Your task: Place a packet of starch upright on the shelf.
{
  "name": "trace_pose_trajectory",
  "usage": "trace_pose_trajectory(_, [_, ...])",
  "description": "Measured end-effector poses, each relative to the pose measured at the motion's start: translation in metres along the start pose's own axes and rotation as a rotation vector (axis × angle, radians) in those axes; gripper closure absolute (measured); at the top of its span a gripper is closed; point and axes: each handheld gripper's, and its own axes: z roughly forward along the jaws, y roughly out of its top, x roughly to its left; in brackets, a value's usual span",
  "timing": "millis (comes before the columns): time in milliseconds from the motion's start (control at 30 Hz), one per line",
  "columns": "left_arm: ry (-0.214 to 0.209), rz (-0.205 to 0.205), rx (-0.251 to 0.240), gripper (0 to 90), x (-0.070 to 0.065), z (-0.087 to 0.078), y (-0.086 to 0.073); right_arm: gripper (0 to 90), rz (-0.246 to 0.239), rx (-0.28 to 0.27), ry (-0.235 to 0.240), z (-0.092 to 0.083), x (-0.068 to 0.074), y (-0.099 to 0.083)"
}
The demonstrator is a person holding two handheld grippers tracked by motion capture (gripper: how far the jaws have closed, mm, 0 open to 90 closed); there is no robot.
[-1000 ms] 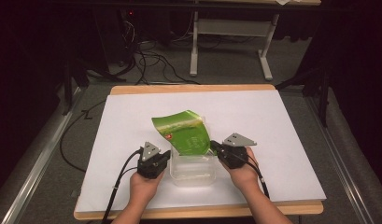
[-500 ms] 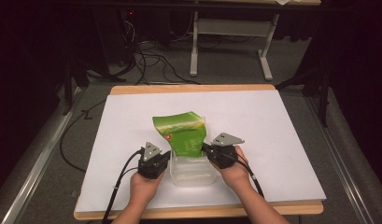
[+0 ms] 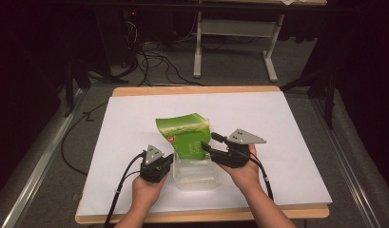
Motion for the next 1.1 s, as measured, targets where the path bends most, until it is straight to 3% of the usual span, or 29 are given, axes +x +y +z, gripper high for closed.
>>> trace_pose_trajectory(100, [0.001,0.001,0.003,90.0,0.0,0.0,0.0,54.1,0.01,0.03,0.008,0.016,0.001,0.0])
trace_pose_trajectory(133, [0.001,0.001,0.004,90.0,0.0,0.0,0.0,61.7,0.015,0.043,0.025,0.021,0.0,-0.001])
trace_pose_trajectory(167, [-0.001,-0.001,0.001,90.0,0.0,0.0,0.0,61.7,0.015,0.043,0.025,0.021,0.0,-0.001])
trace_pose_trajectory(233, [-0.002,-0.002,0.001,90.0,0.0,0.0,0.0,73.9,0.036,0.067,0.04,0.023,-0.004,-0.003])
trace_pose_trajectory(333, [-0.001,-0.002,0.001,90.0,-0.001,0.0,0.0,78.1,0.027,0.079,0.035,0.024,-0.005,-0.007])
trace_pose_trajectory(533, [0.0,0.001,-0.001,90.0,-0.001,0.0,-0.001,79.5,0.023,0.113,0.02,0.024,-0.006,-0.016])
trace_pose_trajectory(667, [-0.002,0.003,0.0,90.0,-0.001,0.0,-0.001,79.9,0.049,0.13,0.018,0.021,-0.014,-0.027])
trace_pose_trajectory(900, [0.003,0.009,0.005,90.0,-0.002,0.0,-0.001,80.4,0.055,0.134,0.011,0.021,-0.017,-0.036])
trace_pose_trajectory(1100, [0.005,0.008,0.006,90.0,-0.002,0.0,-0.001,80.2,0.047,0.146,-0.003,0.02,-0.016,-0.036])
